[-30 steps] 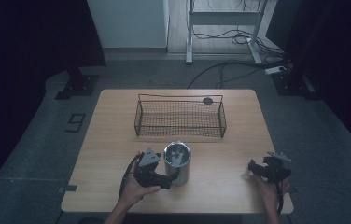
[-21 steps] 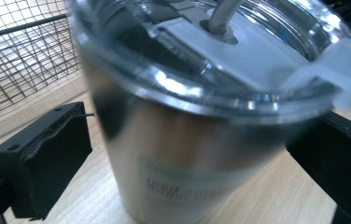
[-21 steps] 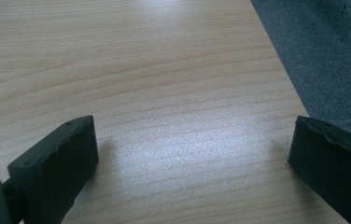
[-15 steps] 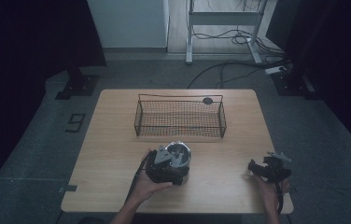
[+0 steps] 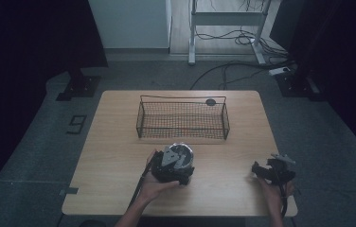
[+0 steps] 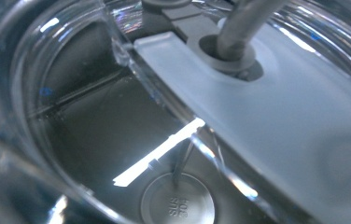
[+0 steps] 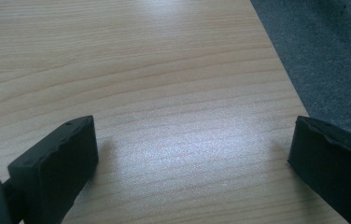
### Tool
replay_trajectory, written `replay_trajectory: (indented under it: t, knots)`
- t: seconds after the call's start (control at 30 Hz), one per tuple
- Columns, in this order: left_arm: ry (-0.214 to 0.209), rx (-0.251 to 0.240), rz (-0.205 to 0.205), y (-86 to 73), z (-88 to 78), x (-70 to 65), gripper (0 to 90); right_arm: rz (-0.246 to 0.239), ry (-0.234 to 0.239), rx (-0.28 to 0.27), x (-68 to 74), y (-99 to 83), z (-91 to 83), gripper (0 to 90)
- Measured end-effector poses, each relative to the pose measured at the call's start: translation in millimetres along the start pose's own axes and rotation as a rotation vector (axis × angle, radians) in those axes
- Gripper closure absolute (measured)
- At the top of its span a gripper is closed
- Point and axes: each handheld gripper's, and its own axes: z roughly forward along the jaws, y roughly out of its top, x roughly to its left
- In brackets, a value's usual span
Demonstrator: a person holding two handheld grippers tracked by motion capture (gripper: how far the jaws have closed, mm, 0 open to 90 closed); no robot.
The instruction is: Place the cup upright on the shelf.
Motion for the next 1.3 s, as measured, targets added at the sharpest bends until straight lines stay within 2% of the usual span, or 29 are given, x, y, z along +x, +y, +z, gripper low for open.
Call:
replay_trajectory:
  t: [0.4,0.6,0.83,1.3]
  knots:
    - [-0.026,0.000,0.022,-0.1,-1.7,-0.3,3.8,0.000,0.000,0.000,0.0,0.0,0.0,1.2]
    - [-0.037,-0.004,0.014,2.7,-5.1,0.9,3.9,0.000,0.000,0.000,0.0,0.0,0.0,1.2]
    - [-0.052,-0.038,-0.009,9.5,-16.0,3.1,3.9,0.000,0.000,0.000,0.0,0.0,0.0,1.2]
    - [-0.052,-0.055,-0.022,23.4,-26.7,7.2,3.9,0.000,0.000,0.000,0.0,0.0,0.0,1.2]
